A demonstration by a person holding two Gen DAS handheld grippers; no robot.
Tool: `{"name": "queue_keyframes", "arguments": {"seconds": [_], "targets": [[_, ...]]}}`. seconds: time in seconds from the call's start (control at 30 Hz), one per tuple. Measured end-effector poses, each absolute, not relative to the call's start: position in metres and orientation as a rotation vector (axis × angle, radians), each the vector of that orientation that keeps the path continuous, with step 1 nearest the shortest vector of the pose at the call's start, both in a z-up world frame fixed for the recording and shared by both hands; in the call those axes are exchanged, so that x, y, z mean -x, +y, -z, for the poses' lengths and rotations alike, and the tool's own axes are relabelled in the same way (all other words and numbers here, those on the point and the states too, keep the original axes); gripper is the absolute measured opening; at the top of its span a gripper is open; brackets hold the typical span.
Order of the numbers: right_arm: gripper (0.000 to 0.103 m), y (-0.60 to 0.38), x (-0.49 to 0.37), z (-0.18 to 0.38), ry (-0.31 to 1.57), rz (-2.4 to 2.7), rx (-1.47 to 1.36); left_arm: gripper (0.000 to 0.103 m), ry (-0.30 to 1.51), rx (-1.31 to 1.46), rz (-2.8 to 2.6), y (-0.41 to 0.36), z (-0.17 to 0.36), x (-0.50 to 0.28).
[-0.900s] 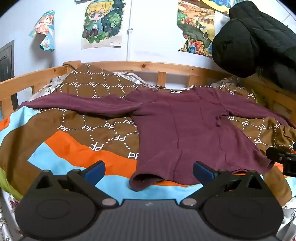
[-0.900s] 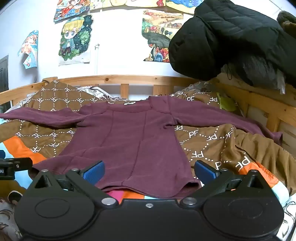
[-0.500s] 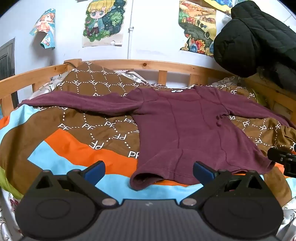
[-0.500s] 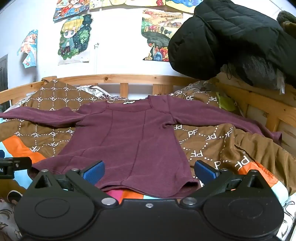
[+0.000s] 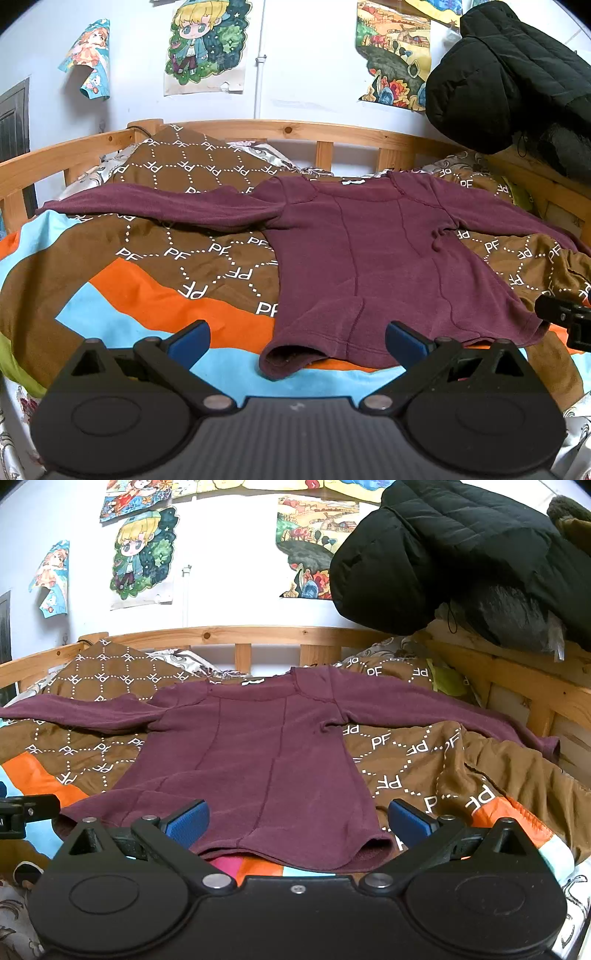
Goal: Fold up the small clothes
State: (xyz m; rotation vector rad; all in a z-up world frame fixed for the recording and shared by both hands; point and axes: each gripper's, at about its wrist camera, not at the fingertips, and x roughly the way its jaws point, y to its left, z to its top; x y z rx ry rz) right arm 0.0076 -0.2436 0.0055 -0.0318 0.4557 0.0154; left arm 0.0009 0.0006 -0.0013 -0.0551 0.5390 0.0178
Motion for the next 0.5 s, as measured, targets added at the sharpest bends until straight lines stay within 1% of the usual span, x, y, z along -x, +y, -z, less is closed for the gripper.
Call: {"name": "queue_keyframes", "arguments": {"seconds": [0.5], "targets": [[0.103,-0.2459,-0.0087,-0.0039,0.468,-0.013,0.019,0.102,0.535,0.051,-0.019,-0.0001,-0.0008,0.0000]]}}
